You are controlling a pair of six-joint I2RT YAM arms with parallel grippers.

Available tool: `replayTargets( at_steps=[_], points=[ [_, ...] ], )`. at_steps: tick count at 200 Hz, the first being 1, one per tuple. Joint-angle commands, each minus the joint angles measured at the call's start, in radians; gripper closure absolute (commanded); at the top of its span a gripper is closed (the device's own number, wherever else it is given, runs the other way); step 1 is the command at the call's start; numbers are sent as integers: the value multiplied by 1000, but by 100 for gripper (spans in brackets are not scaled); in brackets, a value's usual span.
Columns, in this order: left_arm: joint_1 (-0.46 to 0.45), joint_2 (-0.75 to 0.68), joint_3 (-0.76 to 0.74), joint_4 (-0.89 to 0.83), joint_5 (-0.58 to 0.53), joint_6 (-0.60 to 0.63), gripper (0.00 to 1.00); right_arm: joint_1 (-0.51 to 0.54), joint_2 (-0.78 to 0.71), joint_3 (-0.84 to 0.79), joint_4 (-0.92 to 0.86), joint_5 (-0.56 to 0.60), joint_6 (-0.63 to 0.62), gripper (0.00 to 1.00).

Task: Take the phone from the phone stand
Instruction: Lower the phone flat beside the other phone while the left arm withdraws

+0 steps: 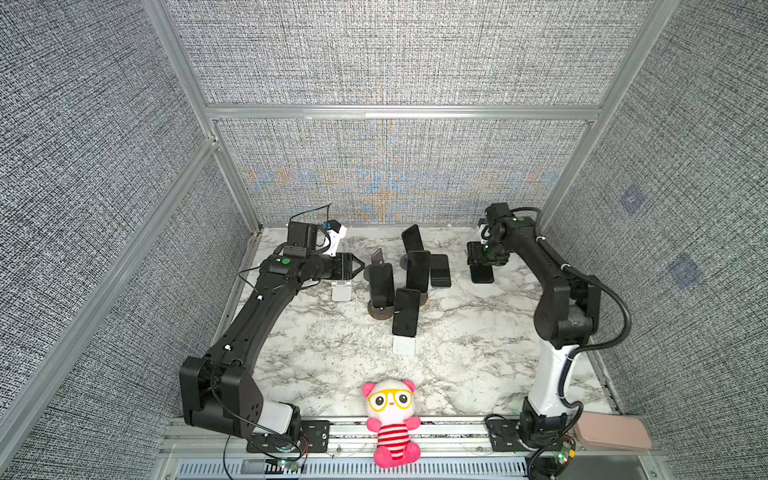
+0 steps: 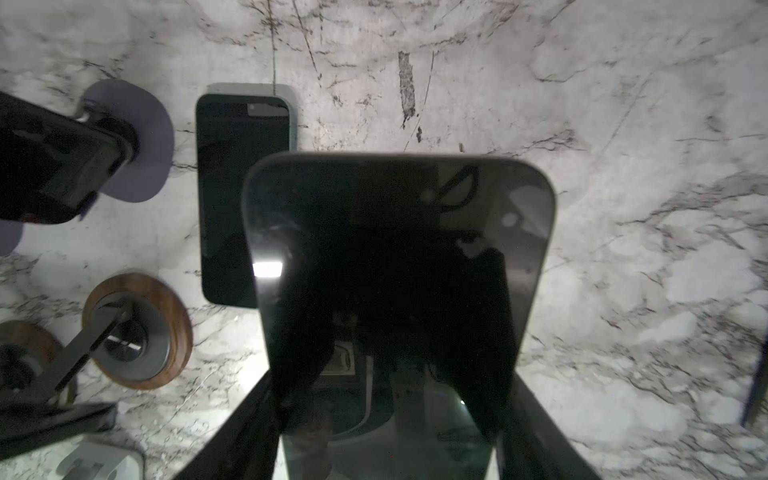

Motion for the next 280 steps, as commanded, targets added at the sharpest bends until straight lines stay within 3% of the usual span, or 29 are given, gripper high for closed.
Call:
replayTargets(
  at_steps=[1,63,179,219,280],
  points=[
    [0,-1,-1,5,-7,18,44,3,70,60,12,-13,42,80],
    [0,0,3,-9,-17,31,44,33,263,226,-34,-4,65,80],
    [0,-1,6,-15,-12,35,44,53,335,254,-40,39,77,77],
    [0,-5,6,-15,-17,39,44,53,350,254,-40,51,87,66],
    [0,-7,6,-19,-22,42,44,53,350,256,-48,51,89,42]
  ],
)
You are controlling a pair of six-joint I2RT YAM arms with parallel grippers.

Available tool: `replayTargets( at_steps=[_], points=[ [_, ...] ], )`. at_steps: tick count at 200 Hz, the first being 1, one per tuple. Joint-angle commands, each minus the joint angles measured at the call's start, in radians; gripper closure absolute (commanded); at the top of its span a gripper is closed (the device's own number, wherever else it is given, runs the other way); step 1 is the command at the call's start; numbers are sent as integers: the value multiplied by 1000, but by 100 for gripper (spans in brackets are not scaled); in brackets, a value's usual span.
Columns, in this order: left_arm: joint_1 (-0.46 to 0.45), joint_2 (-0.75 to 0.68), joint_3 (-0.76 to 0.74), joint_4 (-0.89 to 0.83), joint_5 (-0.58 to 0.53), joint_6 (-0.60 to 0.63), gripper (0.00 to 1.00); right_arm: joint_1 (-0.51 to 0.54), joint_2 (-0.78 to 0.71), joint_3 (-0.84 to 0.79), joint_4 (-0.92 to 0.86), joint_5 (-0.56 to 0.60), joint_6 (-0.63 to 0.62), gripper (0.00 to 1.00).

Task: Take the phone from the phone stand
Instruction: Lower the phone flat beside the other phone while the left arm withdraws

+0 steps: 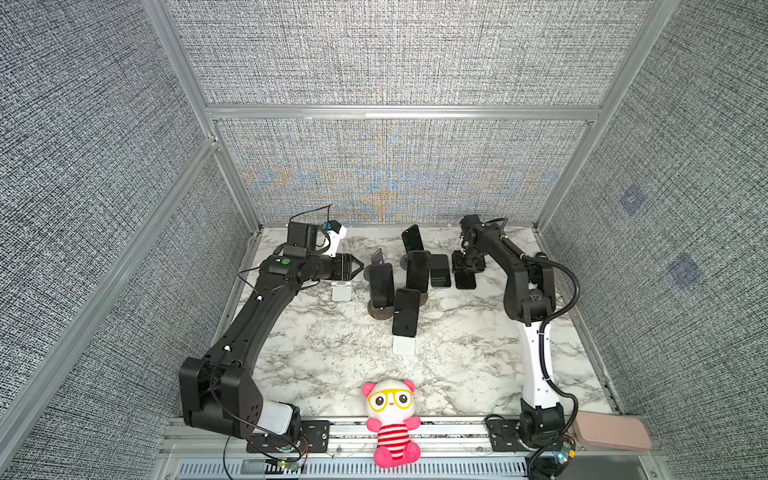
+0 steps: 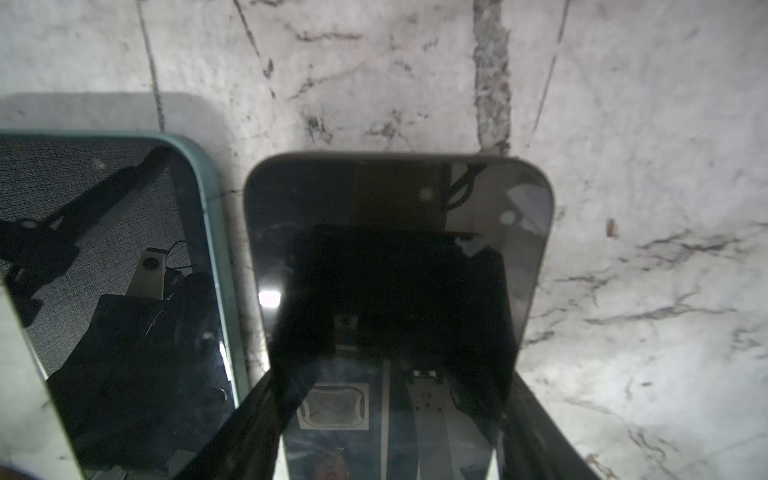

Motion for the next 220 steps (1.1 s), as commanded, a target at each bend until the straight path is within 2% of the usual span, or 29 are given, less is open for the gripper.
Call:
replayTargets(
  at_steps=[1,58,139,166,197,220],
  points=[
    [0,-8,5,-11,-3,11,44,1,-2,6,-21,1,12,41],
    [0,-15,7,-12,1,11,44,3,-8,11,-38,6,10,25],
    [0,-17,7,-14,3,12,44,6,-10,37,-68,11,-1,23],
    [0,-15,7,-16,10,13,44,-1,-20,50,-89,12,-7,14],
    [0,-31,6,-14,14,18,43,-10,-101,1,-88,8,-19,13],
    [0,-27,6,-20,8,22,40,-17,-214,-69,-77,5,-32,11]
  ],
)
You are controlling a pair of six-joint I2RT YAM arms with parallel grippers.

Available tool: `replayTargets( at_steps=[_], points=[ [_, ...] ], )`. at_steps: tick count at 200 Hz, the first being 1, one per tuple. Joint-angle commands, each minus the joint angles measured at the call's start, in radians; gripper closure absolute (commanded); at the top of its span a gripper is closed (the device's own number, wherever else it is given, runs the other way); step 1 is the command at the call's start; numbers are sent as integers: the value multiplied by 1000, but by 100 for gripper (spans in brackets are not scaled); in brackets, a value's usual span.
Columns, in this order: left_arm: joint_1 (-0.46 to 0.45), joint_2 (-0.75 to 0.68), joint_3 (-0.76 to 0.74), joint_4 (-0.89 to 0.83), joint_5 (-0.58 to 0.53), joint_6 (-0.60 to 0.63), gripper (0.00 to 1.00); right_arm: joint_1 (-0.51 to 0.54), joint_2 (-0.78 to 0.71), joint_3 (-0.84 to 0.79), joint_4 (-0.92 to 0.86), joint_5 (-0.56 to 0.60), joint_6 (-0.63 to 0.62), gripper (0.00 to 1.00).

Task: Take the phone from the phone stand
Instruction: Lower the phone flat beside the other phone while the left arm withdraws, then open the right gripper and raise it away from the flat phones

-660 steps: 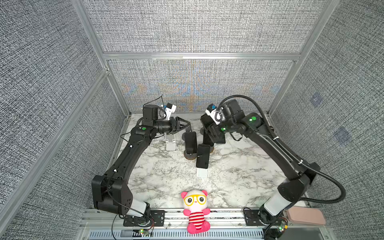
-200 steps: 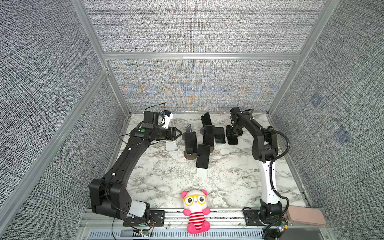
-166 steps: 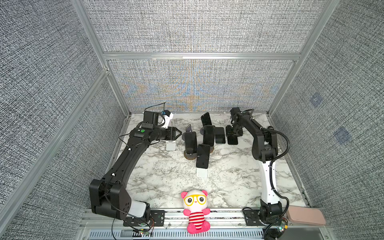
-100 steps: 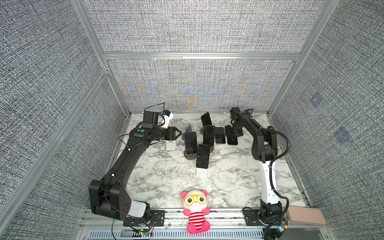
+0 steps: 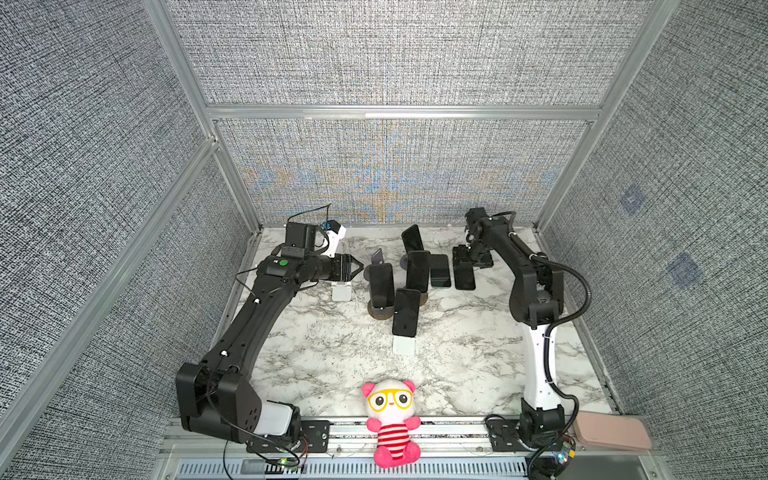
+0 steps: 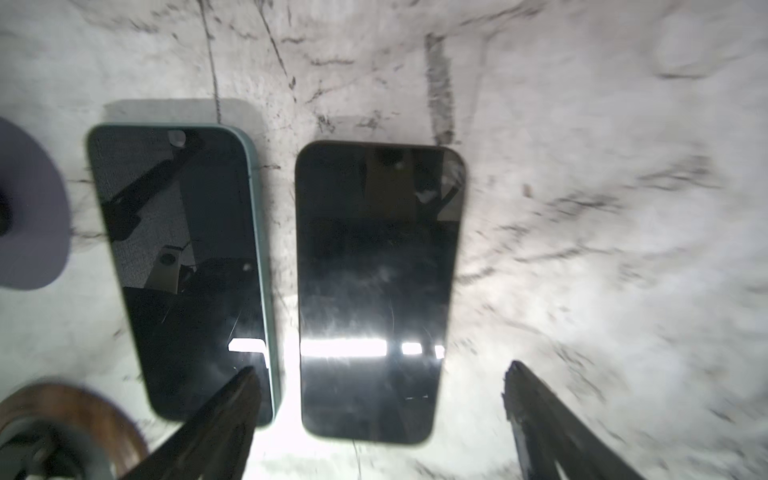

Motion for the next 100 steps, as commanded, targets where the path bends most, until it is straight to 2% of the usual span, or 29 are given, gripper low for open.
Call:
replayTargets(
  at_steps=[1,27,61,100],
  points=[
    [0,1,2,-1,5,15,40,-5,-94,-52,-12,-2,-21,11],
    [-13,6,23,-50,-12,32,30,-21,-255,-178,17,-37,-29,9],
    [-27,-29,41,-87,-51,88,22,-36,-495,-403,85,-147,-42,5],
    [-75,-22,130,-226,-46,295,14,-39,-742,-653,183,-276,-24,2]
  ],
)
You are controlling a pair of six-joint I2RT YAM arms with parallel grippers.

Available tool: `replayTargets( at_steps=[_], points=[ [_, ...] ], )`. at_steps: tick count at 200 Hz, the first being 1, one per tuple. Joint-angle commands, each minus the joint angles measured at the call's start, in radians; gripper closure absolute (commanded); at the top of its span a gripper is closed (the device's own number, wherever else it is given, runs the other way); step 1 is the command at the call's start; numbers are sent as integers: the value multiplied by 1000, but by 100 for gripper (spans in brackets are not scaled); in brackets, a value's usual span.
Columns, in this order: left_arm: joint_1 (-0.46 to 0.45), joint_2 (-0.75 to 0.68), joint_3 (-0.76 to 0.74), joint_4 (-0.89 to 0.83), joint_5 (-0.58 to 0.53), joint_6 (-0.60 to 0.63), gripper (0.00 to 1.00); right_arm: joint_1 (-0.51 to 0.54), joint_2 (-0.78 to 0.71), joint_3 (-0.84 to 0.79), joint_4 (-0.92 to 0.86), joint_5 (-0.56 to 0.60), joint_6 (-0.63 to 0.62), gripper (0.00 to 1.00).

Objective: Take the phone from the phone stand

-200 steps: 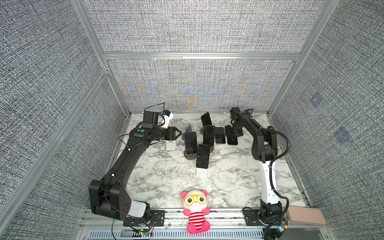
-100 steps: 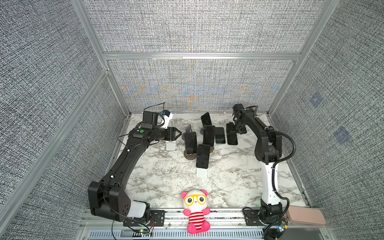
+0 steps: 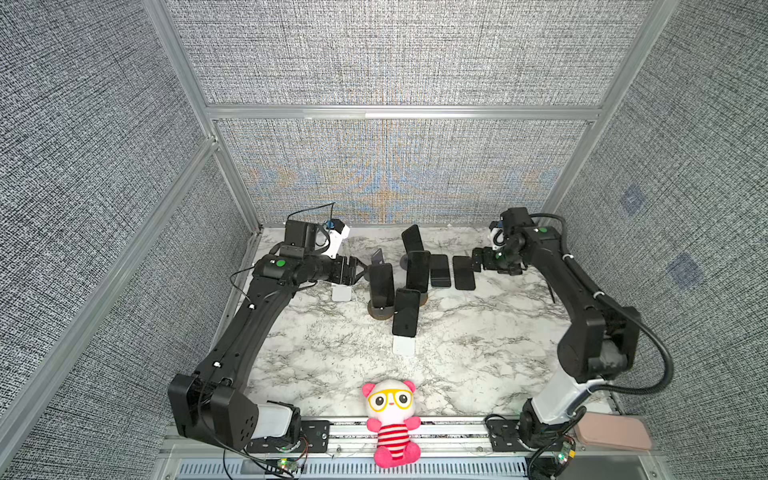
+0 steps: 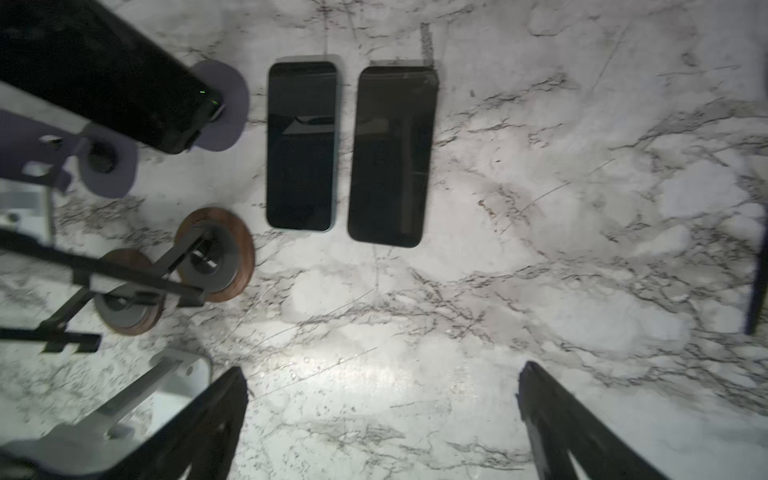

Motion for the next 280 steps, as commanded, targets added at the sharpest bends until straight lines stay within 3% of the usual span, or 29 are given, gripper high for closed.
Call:
replayTargets(
  at_steps=[1,66,125,196,227,280],
  points=[
    [-23,7,54,-105,-4,161,14,-1,-102,-103,76,-112,7,2],
    [-57,152,290,-255,52,407,13,2,-401,-452,218,-300,31,3],
    [-58,384,511,-317,83,539,10,21,-566,-526,202,-429,48,4],
    [-58,719,834,-496,60,600,18,22,-724,-633,148,-418,79,4],
    [-57,769,849,-508,112,649,21,23,-727,-623,106,-403,46,4],
    [-57,819,851,-568,165,672,35,22,-738,-606,68,-367,24,4]
  ],
)
